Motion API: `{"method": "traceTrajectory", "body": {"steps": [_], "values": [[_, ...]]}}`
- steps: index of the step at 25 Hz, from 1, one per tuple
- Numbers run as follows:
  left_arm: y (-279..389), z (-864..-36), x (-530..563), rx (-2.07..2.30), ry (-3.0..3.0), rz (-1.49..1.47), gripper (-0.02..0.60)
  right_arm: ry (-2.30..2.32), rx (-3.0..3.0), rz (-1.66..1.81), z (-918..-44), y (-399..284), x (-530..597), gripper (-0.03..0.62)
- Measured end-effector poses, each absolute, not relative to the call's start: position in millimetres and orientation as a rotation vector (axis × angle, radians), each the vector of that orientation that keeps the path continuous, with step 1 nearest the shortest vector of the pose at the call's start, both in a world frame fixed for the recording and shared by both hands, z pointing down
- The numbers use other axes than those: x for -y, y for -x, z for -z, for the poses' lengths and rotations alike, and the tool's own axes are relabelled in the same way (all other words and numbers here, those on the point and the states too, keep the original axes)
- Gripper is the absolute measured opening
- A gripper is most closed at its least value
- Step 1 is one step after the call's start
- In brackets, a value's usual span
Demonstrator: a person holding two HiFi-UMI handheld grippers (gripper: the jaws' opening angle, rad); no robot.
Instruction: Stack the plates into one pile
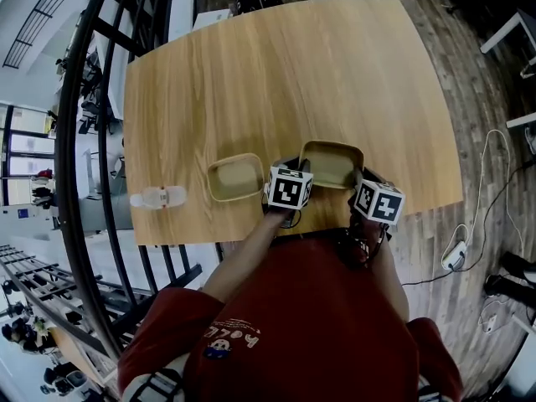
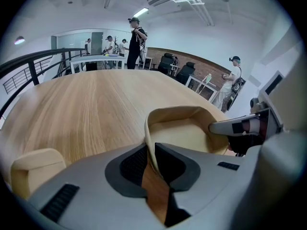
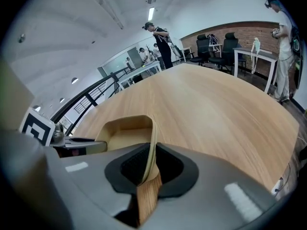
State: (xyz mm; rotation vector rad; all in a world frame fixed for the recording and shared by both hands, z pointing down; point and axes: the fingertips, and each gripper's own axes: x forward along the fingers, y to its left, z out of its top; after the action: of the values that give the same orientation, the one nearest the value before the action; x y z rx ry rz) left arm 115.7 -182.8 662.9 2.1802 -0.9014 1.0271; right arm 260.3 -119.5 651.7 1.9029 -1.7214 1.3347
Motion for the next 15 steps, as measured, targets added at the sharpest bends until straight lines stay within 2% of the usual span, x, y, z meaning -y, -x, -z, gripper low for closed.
{"method": "traceTrajectory", "body": {"steps": [9, 15], "values": [[-87.4, -627.6, 190.8, 1.066, -2.137, -0.955, 0.057, -1.791, 1.875, -1.254, -625.4, -239.8, 146.4, 0.044], [-45.1, -594.7, 197.8, 1.214, -2.122, -0.876, 0.057, -1.677, 2.013, -1.197, -606.1, -200.2, 170.1, 0.043]]}}
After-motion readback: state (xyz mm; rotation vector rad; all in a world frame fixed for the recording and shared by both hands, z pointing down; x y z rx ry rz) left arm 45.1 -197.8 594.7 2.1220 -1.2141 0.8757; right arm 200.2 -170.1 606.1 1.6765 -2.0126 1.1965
